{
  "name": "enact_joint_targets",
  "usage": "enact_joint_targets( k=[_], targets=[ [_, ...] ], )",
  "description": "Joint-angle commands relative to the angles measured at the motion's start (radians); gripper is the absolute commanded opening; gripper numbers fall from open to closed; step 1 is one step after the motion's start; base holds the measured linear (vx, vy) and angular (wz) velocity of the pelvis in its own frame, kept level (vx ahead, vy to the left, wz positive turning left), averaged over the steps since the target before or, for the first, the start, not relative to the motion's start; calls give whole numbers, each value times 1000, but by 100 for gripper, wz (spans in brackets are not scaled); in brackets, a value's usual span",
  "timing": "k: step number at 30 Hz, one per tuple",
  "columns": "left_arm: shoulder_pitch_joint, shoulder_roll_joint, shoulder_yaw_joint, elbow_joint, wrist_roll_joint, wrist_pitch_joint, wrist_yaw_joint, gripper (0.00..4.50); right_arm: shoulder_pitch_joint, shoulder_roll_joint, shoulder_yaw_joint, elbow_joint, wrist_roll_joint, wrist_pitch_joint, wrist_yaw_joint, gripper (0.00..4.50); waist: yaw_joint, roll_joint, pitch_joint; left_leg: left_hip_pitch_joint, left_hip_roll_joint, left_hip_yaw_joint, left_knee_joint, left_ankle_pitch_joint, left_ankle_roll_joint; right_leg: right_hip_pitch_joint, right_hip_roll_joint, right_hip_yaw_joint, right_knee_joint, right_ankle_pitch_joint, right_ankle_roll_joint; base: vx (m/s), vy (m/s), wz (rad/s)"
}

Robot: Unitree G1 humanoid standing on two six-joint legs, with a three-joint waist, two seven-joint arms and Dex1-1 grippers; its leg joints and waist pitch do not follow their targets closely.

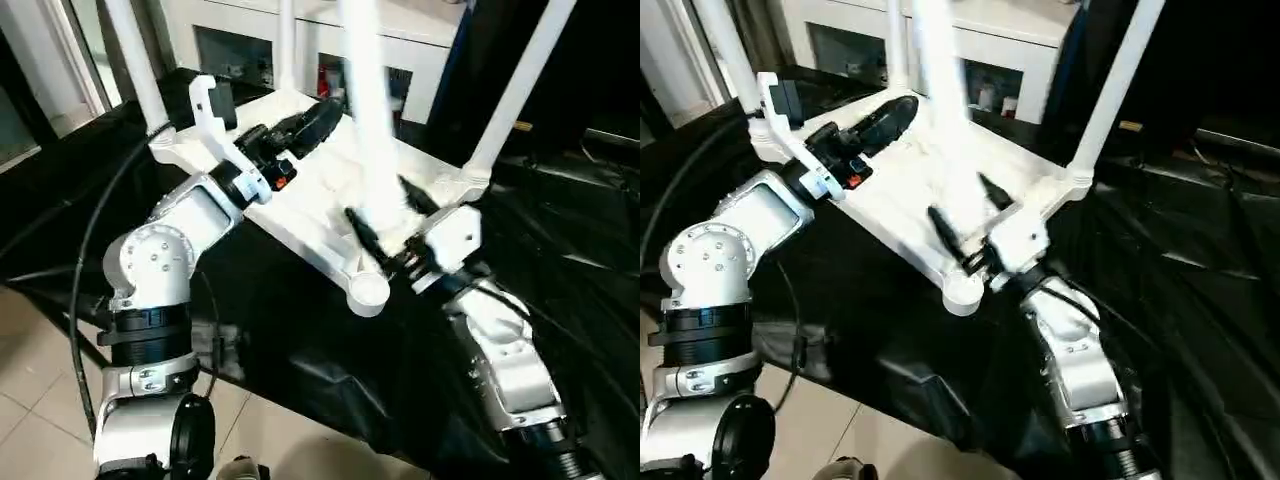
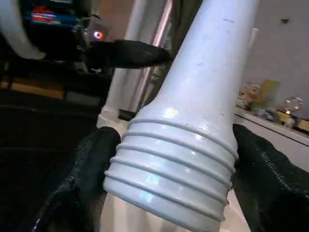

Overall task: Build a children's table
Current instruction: Pick table leg

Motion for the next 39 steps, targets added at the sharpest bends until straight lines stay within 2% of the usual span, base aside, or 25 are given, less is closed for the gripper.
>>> enact_joint_targets(
  k=[1,2,3,7,9,11,14,15,16,18,20,22,23,24,27,29,32,33,35,36,37,38,39],
  targets=[
    [-15,-3,3,11,-2,16,14,450,0,-7,16,-3,-11,-8,18,318,1,-1,-74,39,28,-15,-73,-166,7,33,-56,26,-74,69,-195,0,0,0],
    [-15,0,0,15,-2,14,10,450,2,-5,24,-8,-7,5,25,318,1,0,-74,39,28,-15,-73,-167,6,33,-57,26,-74,66,-195,0,0,0],
    [-16,-1,1,17,-8,15,9,450,6,-6,35,-11,-8,11,36,318,0,4,-74,40,28,-15,-73,-171,4,32,-56,26,-75,62,-193,0,0,0],
    [-17,5,-4,7,-30,18,-11,450,14,-15,61,-13,-10,27,65,318,-2,1,-75,38,28,-16,-73,-168,4,35,-56,26,-74,73,-195,0,0,0],
    [-17,10,-6,9,-29,25,0,450,11,-20,67,-8,-9,19,79,318,0,5,-75,39,28,-17,-73,-171,4,34,-57,26,-73,73,-201,0,0,0],
    [-17,10,-6,9,-29,25,0,450,11,-20,67,-8,-9,19,79,318,0,3,-75,40,29,-17,-73,-172,4,34,-57,26,-74,75,-202,0,0,0],
    [-16,14,0,8,-37,35,9,423,2,-18,71,5,-6,16,86,318,0,4,-74,41,30,-17,-75,-180,0,34,-57,25,-75,62,-202,0,0,0],
    [-16,14,1,8,-38,36,9,406,2,-17,71,5,-6,16,86,318,2,-2,-75,40,29,-17,-75,-177,2,35,-58,25,-73,58,-204,0,0,0],
    [-14,14,7,6,-44,44,15,406,-2,-16,74,12,-9,12,86,318,2,0,-74,40,30,-17,-76,-176,2,34,-58,25,-74,56,-203,0,0,0],
    [-10,15,20,2,-58,60,28,376,-9,-12,81,24,-16,6,83,318,0,0,-73,39,29,-17,-75,-179,-1,32,-57,24,-74,51,-208,0,0,0],
    [-6,21,25,3,-63,70,37,368,-17,-8,83,34,-19,5,84,318,1,-14,-73,39,29,-14,-75,-177,5,35,-59,25,-77,38,-203,0,0,0],
    [-2,26,26,-3,-72,79,41,354,-22,-7,85,40,-18,6,90,318,3,0,-73,41,30,-16,-75,-171,2,31,-60,26,-75,37,-201,0,0,0],
    [-2,26,26,-3,-72,79,41,354,-22,-7,85,40,-18,6,90,318,1,-4,-74,41,30,-16,-75,-174,-3,32,-57,25,-75,42,-200,0,0,0],
    [2,27,27,-13,-82,87,41,331,-26,-9,87,44,-20,4,94,318,1,-4,-75,42,31,-17,-76,-170,-4,32,-57,25,-72,59,-201,0,0,0],
    [4,29,25,-21,-91,95,35,313,-35,-12,87,53,-22,0,100,318,3,-7,-75,42,29,-15,-74,-164,-1,33,-58,25,-72,74,-202,0,0,0],
    [-2,31,24,-19,-98,102,32,287,-44,-11,88,58,-25,-4,101,318,6,0,-75,41,29,-17,-75,-166,-4,33,-59,24,-71,71,-201,0,0,0],
    [-5,38,26,-19,-106,114,30,265,-43,-4,90,55,-28,-9,90,318,11,-2,-75,43,30,-18,-76,-174,-8,32,-59,24,-72,65,-199,0,0,0],
    [-4,42,22,-21,-102,113,31,240,-38,-1,92,54,-29,-10,87,318,13,-19,-74,41,29,-16,-77,-173,-5,34,-59,24,-74,63,-198,0,0,0],
    [-1,44,23,-27,-105,115,33,232,-28,1,94,52,-29,-9,86,318,21,-9,-75,42,31,-17,-76,-163,-3,31,-61,25,-71,63,-197,0,0,0],
    [1,44,24,-33,-108,116,36,226,-19,0,96,47,-28,-7,88,318,22,-9,-75,43,31,-18,-77,-164,-7,31,-60,24,-71,65,-195,0,0,0],
    [2,44,25,-36,-110,117,38,219,-13,-1,97,44,-27,-6,89,318,21,-20,-74,42,31,-16,-78,-163,-5,33,-59,24,-72,66,-193,0,0,0],
    [6,42,24,-43,-112,117,40,208,-6,-3,97,40,-26,-7,91,318,25,-15,-74,43,32,-17,-77,-161,-5,32,-62,24,-70,67,-192,0,0,0],
    [6,42,24,-43,-112,117,40,199,-6,-3,97,40,-26,-7,91,318,27,-14,-74,43,32,-17,-77,-166,-7,30,-62,25,-71,63,-189,0,0,0]
  ],
)
